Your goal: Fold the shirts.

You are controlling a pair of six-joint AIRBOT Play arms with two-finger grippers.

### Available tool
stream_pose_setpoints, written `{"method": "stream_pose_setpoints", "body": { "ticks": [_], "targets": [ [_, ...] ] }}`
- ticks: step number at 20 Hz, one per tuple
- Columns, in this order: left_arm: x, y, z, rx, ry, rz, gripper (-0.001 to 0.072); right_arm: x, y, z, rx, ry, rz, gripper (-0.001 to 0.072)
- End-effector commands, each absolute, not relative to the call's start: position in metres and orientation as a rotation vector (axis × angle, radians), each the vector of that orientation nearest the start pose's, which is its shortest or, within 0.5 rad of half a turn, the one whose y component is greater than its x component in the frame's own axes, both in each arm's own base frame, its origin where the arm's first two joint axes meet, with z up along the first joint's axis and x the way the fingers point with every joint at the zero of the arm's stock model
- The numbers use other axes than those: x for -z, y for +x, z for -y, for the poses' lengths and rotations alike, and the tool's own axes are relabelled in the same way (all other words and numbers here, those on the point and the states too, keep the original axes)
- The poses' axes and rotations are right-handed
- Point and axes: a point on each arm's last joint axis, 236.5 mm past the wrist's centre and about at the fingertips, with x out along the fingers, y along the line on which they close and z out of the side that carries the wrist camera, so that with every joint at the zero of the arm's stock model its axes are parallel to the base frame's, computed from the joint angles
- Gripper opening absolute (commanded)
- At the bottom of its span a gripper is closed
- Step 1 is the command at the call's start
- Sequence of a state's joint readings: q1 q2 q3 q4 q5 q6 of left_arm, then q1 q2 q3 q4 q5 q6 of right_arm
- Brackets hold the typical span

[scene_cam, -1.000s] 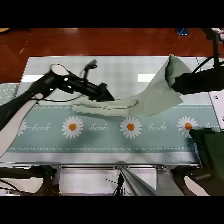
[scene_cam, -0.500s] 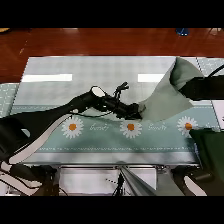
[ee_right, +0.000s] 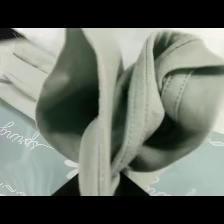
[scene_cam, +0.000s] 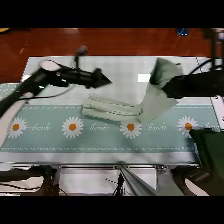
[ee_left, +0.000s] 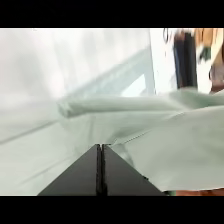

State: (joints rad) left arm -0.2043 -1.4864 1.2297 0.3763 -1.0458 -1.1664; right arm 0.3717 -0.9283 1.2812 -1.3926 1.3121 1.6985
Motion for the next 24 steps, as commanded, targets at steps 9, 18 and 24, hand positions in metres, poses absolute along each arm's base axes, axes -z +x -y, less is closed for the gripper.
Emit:
{"method": "stream_pose_setpoints", "body": {
  "ticks": [9, 18, 24],
  "targets": [
    [-0.228, 0.386, 0.083, 0.65, -0.669, -0.694, 0.0026, -0.01, 0.359, -0.383, -0.635, 0.22, -1.055, 0.0031],
    [-0.208, 0.375, 0.081, 0.616, -0.567, -0.766, 0.0027, 0.016, 0.336, -0.317, -0.548, -0.027, -1.244, 0.0474],
    [-0.178, 0.373, 0.059, 0.517, -0.456, -0.845, 0.0159, -0.028, 0.342, -0.059, -0.032, -0.276, -1.385, 0.0597]
  ]
}}
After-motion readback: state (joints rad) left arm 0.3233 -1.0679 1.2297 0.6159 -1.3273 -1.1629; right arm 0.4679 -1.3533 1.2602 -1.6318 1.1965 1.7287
